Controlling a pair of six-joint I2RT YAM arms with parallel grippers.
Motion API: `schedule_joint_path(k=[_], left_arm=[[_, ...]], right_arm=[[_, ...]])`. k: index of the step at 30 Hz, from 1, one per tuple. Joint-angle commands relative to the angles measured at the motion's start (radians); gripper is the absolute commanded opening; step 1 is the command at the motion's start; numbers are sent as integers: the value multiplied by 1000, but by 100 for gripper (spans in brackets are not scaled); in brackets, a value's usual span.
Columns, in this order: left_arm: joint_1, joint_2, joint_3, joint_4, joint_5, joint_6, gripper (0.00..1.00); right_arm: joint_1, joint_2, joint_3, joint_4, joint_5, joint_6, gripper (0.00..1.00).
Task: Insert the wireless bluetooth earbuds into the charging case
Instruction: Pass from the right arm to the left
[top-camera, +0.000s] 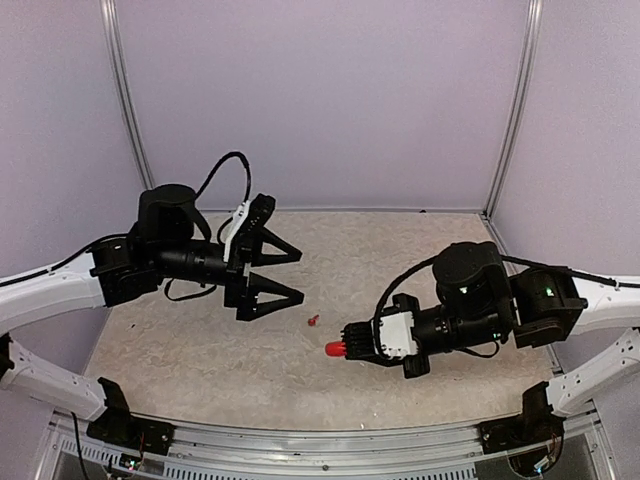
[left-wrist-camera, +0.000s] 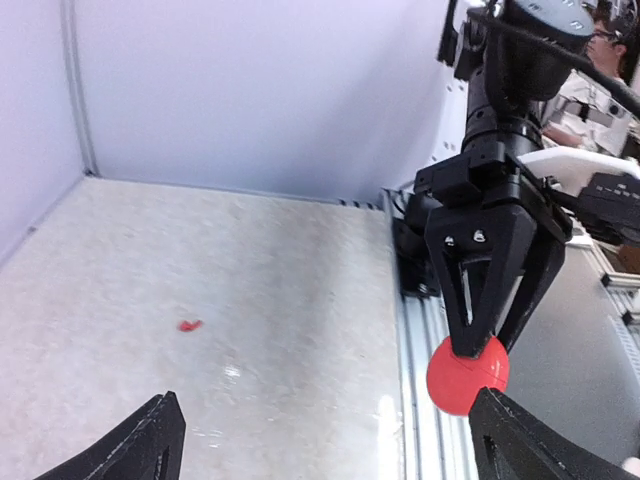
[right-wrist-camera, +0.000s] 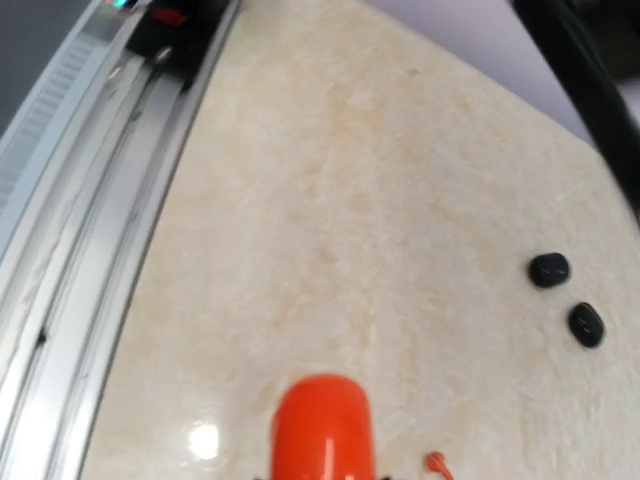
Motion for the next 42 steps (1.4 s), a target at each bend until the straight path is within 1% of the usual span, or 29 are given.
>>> schedule_joint_path(k=[1,2,3,5,7,9,11,13,15,17,23,28,35,39,42], left_arm=[[-4,-216,-186,261,-387,-101,99],[-3,-249,-232,305,-412,-116,99],[-3,-294,-258,325,-409,-116,99],[-8,-322,-260,310,-380,-117,99],[-34,-307,-239,265,-367,-116,99],[-97,-284,-228,224,-391,-71,99],[-172,-251,-219,192,-418,15,99],[-235,-214,-218,182,-418,80,99],[-275,-189,-225,194,-394,115,99],[-294,-163,-225,215,-370,129,94],[-308,-77,-206,272,-313,106,69],[-310,-41,-203,299,-302,86,57],[-309,-31,-195,292,-291,70,44],[-309,-21,-185,280,-293,61,42],[-308,-11,-177,273,-304,60,39]], right_arm=[[-89,-72,-7,75,-94,116,8],[-110,-79,-3,76,-120,137,8],[-134,-82,4,75,-145,160,8],[-158,-83,13,78,-186,192,8],[-176,-81,20,79,-216,215,8],[-190,-69,32,75,-256,243,8],[-202,-47,52,67,-309,269,8],[-209,-27,67,63,-347,295,8],[-215,-11,83,65,-372,318,8],[-219,6,96,62,-392,342,8],[-226,60,135,33,-408,378,8],[-226,81,151,17,-400,379,8],[-226,99,163,-5,-381,372,8],[-226,109,174,-17,-376,370,8],[-227,110,181,-20,-369,371,8]])
